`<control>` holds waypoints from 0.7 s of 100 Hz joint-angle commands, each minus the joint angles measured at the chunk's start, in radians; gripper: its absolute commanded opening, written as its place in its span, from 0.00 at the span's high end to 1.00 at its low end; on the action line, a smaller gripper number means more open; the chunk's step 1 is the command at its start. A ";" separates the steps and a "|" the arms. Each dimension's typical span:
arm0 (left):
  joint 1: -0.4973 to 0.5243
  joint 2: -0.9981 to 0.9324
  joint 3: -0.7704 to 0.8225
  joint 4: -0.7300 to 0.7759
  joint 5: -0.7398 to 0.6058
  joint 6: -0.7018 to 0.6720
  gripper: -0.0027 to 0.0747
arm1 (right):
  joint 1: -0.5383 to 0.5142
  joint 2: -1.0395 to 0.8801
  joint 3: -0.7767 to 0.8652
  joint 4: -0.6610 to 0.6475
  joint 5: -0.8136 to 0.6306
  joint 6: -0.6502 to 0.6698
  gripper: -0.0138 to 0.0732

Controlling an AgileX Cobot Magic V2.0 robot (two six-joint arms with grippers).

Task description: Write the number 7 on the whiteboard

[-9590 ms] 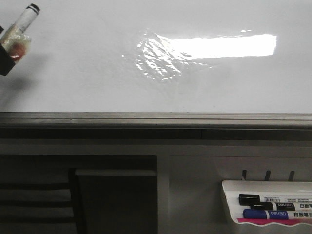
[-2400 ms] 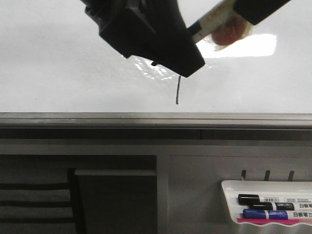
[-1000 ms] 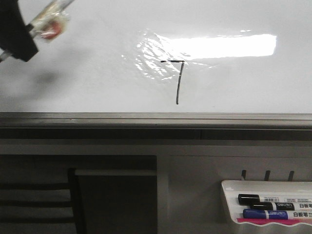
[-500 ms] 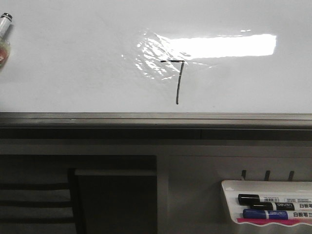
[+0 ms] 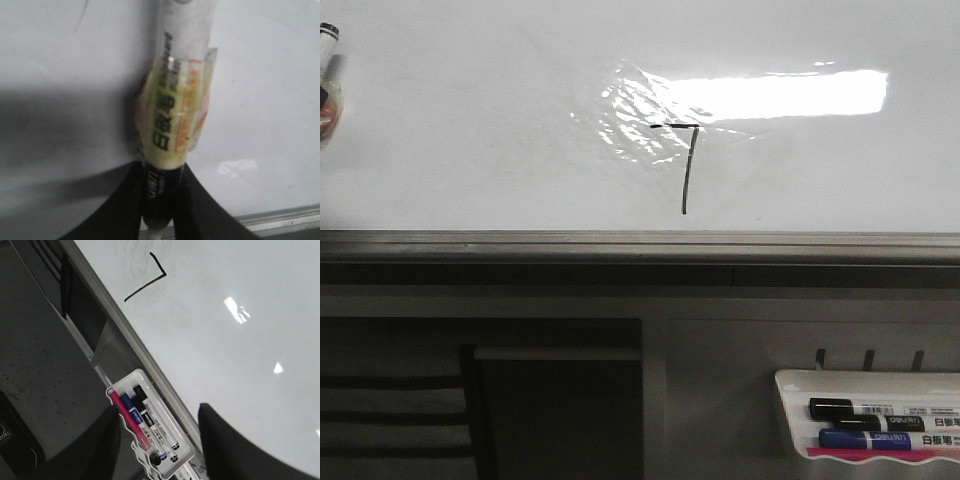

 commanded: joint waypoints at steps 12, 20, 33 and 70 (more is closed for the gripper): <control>0.003 -0.053 -0.037 -0.018 -0.055 -0.010 0.55 | -0.001 0.006 -0.030 0.001 -0.054 0.056 0.47; 0.003 -0.106 -0.067 -0.018 0.013 -0.010 0.51 | -0.001 0.008 -0.030 -0.011 -0.058 0.152 0.47; 0.003 -0.221 -0.105 -0.018 0.100 -0.010 0.51 | -0.001 0.004 -0.030 -0.095 -0.042 0.410 0.47; 0.003 -0.622 0.050 -0.018 0.111 -0.010 0.51 | -0.001 -0.171 0.198 -0.368 -0.248 0.825 0.47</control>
